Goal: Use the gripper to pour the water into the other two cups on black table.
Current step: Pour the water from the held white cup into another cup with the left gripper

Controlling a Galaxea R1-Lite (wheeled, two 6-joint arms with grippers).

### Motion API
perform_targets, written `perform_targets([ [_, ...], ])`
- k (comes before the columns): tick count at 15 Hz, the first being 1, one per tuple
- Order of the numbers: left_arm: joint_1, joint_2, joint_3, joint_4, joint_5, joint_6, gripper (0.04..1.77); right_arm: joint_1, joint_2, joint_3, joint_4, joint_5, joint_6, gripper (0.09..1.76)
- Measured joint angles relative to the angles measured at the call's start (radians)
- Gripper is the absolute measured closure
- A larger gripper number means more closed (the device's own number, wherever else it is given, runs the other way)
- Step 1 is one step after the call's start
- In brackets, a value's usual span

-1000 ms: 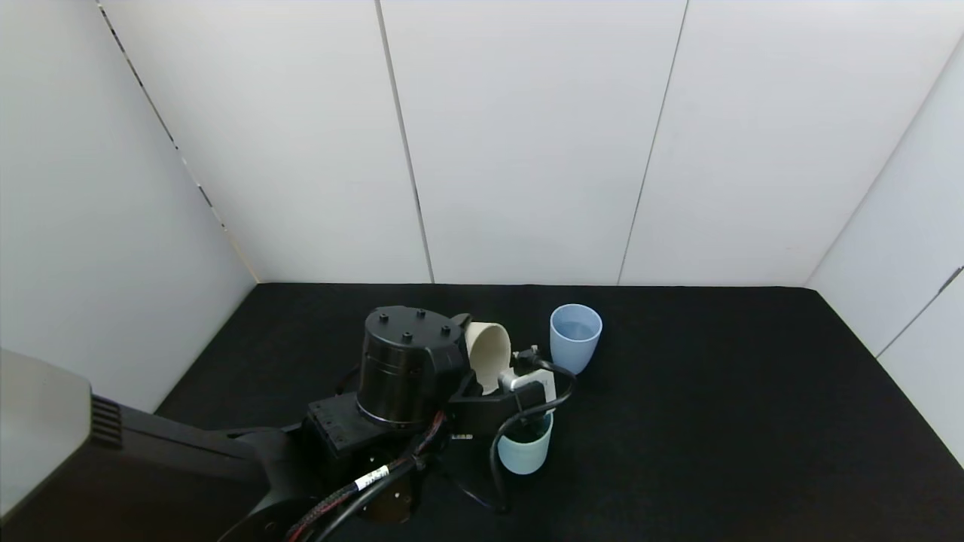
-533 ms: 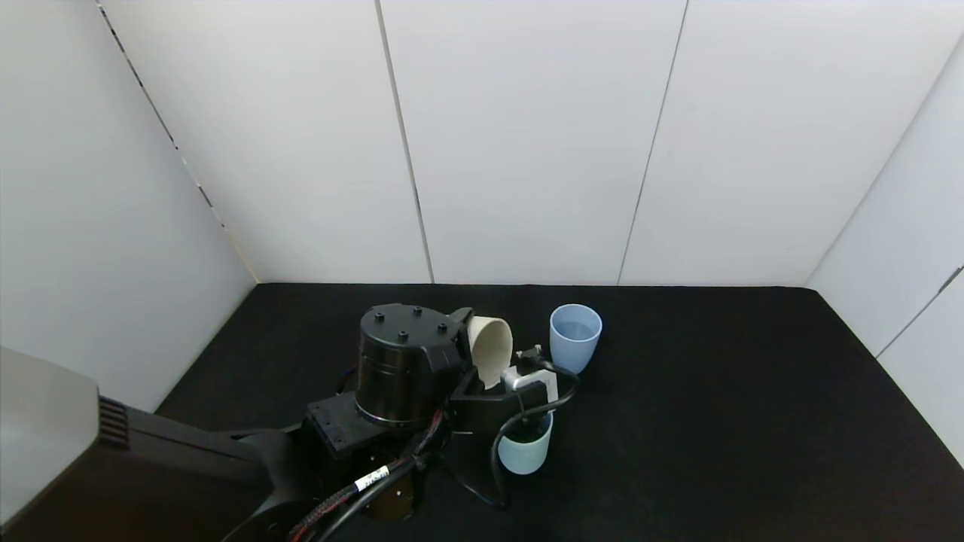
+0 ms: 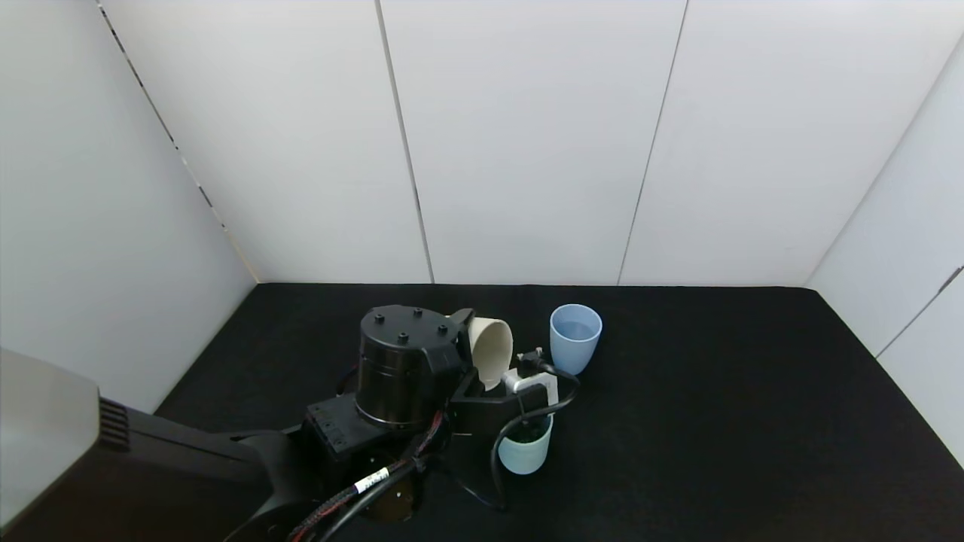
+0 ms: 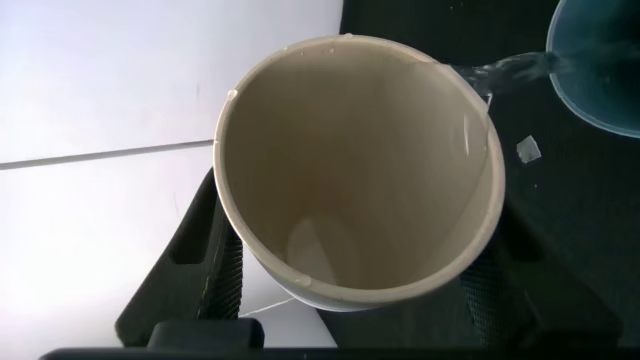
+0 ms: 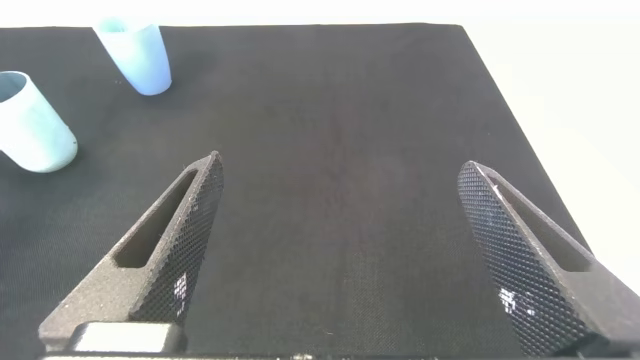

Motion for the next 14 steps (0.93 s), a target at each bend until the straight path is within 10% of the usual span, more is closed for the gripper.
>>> perform_targets([
  [14, -0.020, -0.002, -0.001, -0.015, 0.007, 0.047, 0.59, 0.000, 0.000, 0.000, 0.000, 0.000, 0.000, 0.14],
])
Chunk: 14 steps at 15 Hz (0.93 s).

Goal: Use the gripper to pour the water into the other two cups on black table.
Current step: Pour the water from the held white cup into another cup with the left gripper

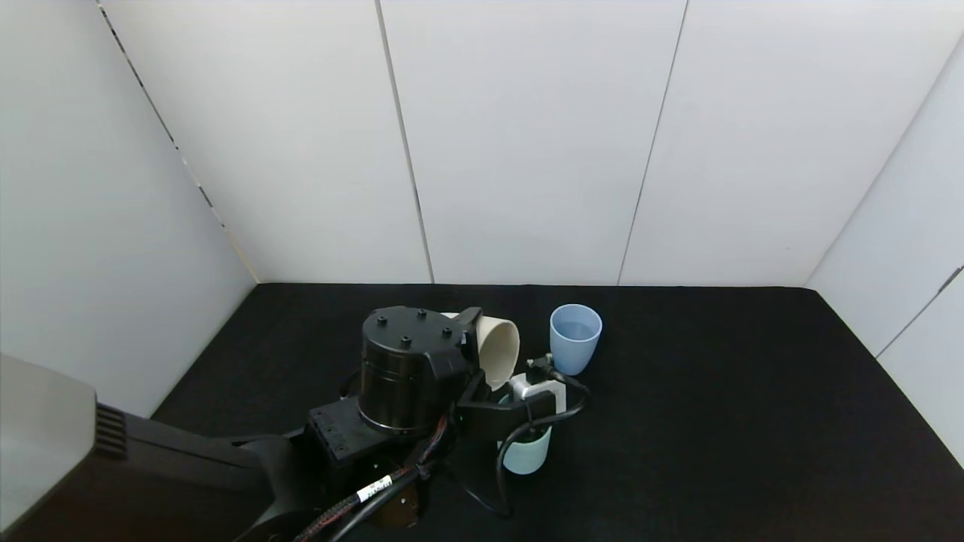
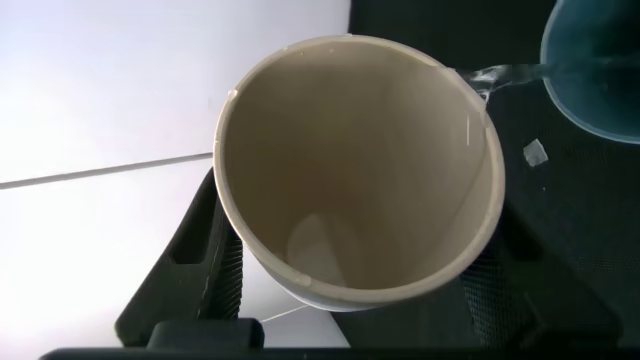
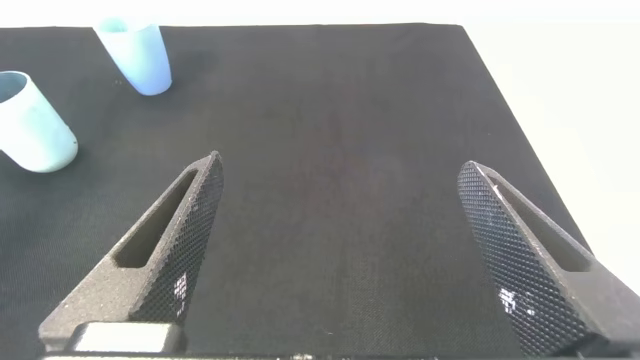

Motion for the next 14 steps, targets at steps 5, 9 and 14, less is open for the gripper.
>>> perform_targets([
  [5, -0.011, 0.002, 0.003, -0.023, 0.001, -0.024, 0.59, 0.000, 0.000, 0.000, 0.000, 0.000, 0.000, 0.14],
  [9, -0.011, -0.001, 0.012, -0.023, -0.003, -0.081, 0.59, 0.000, 0.000, 0.000, 0.000, 0.000, 0.000, 0.14],
  [14, -0.010, -0.004, 0.017, -0.023, -0.011, -0.170, 0.59, 0.000, 0.000, 0.000, 0.000, 0.000, 0.000, 0.14],
])
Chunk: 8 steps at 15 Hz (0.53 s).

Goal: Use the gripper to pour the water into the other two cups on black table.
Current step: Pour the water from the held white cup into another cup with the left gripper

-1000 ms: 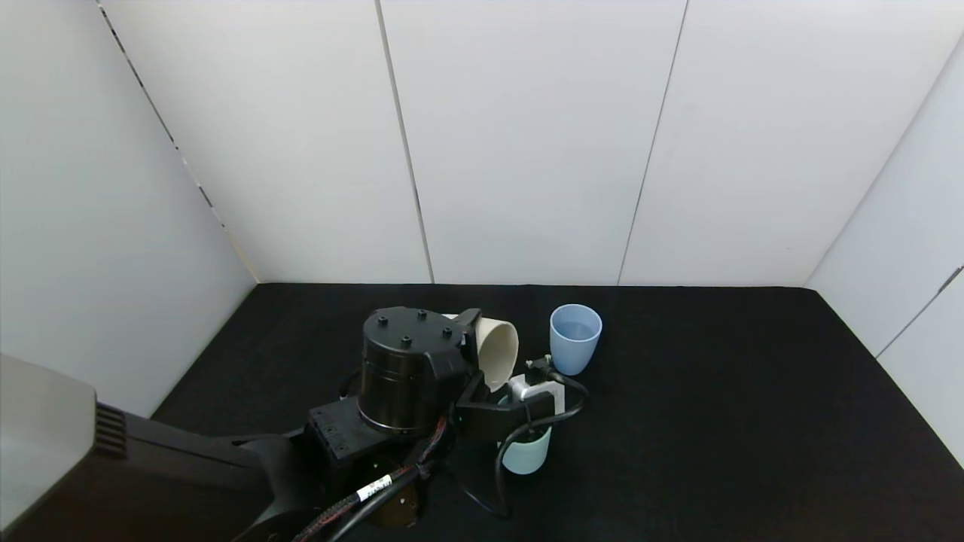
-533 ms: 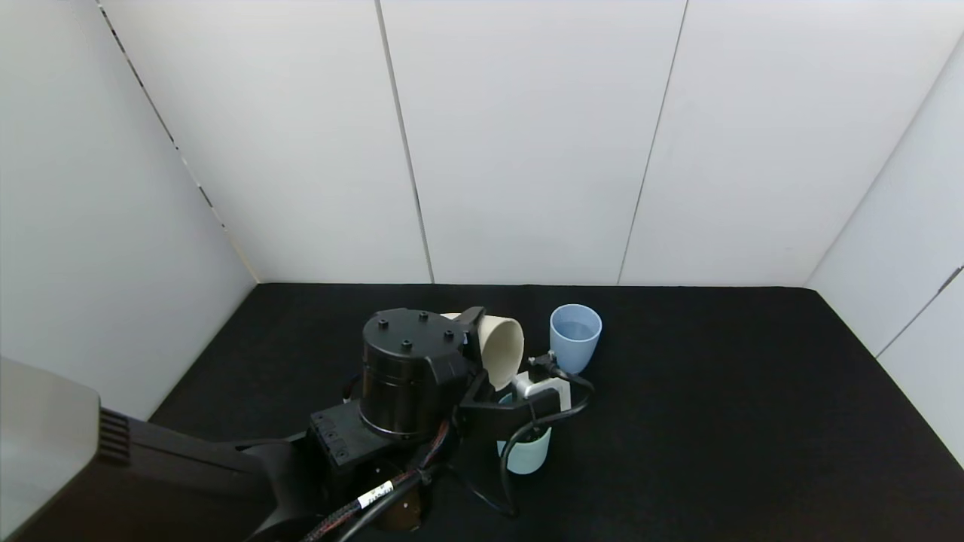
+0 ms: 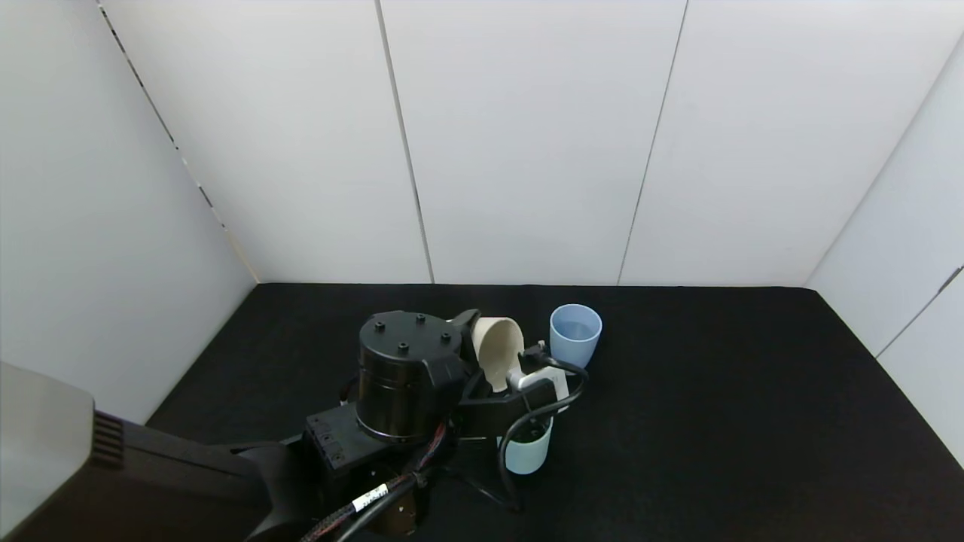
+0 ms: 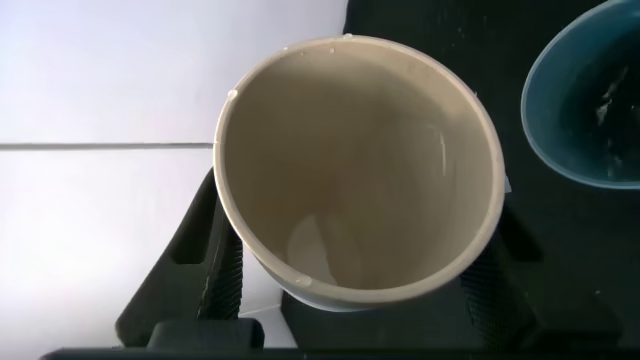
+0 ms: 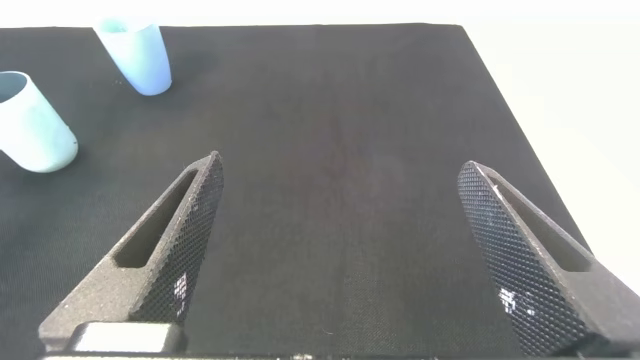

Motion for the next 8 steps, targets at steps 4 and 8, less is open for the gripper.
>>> perform_targets([
  [4, -0.001, -0.001, -0.007, 0.000, 0.002, -0.119, 0.59, 0.000, 0.000, 0.000, 0.000, 0.000, 0.000, 0.14],
  [8, -0.001, -0.003, 0.000, 0.001, -0.001, -0.244, 0.59, 0.000, 0.000, 0.000, 0.000, 0.000, 0.000, 0.14],
])
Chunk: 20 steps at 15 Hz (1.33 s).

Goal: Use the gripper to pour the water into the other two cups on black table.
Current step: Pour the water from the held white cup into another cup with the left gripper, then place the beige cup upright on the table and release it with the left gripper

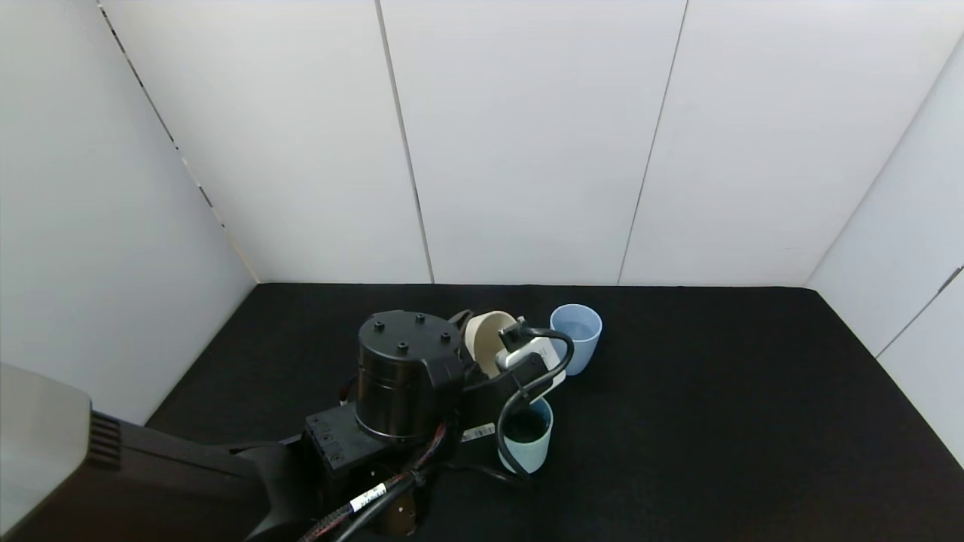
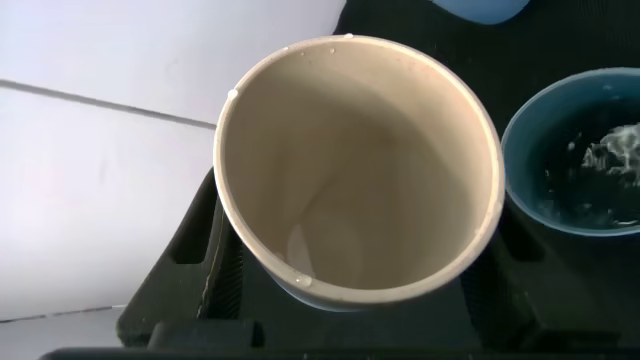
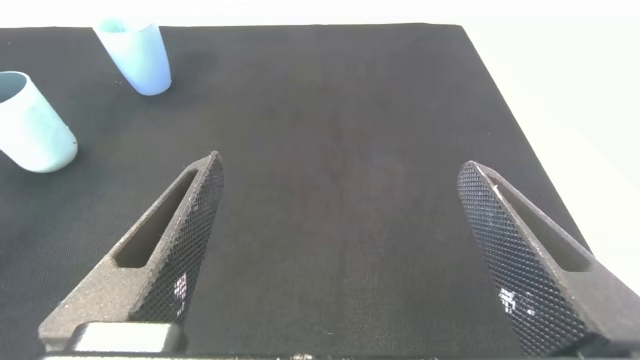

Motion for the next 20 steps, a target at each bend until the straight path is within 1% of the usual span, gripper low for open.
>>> perform_targets([
  [3, -0.007, -0.004, -0.009, -0.001, -0.001, -0.081, 0.59, 0.000, 0.000, 0.000, 0.000, 0.000, 0.000, 0.14],
  [6, -0.026, -0.006, -0.028, -0.001, -0.002, -0.183, 0.59, 0.000, 0.000, 0.000, 0.000, 0.000, 0.000, 0.14],
  [8, -0.032, -0.006, -0.034, -0.002, -0.001, -0.259, 0.59, 0.000, 0.000, 0.000, 0.000, 0.000, 0.000, 0.14],
  [10, -0.030, -0.006, -0.035, -0.018, 0.005, -0.363, 0.59, 0.000, 0.000, 0.000, 0.000, 0.000, 0.000, 0.14],
  [12, -0.012, -0.008, -0.026, -0.054, 0.008, -0.451, 0.59, 0.000, 0.000, 0.000, 0.000, 0.000, 0.000, 0.14],
  [16, 0.063, -0.020, -0.011, -0.079, 0.009, -0.624, 0.59, 0.000, 0.000, 0.000, 0.000, 0.000, 0.000, 0.14],
  [20, 0.087, -0.025, -0.010, -0.079, 0.006, -0.818, 0.59, 0.000, 0.000, 0.000, 0.000, 0.000, 0.000, 0.14],
])
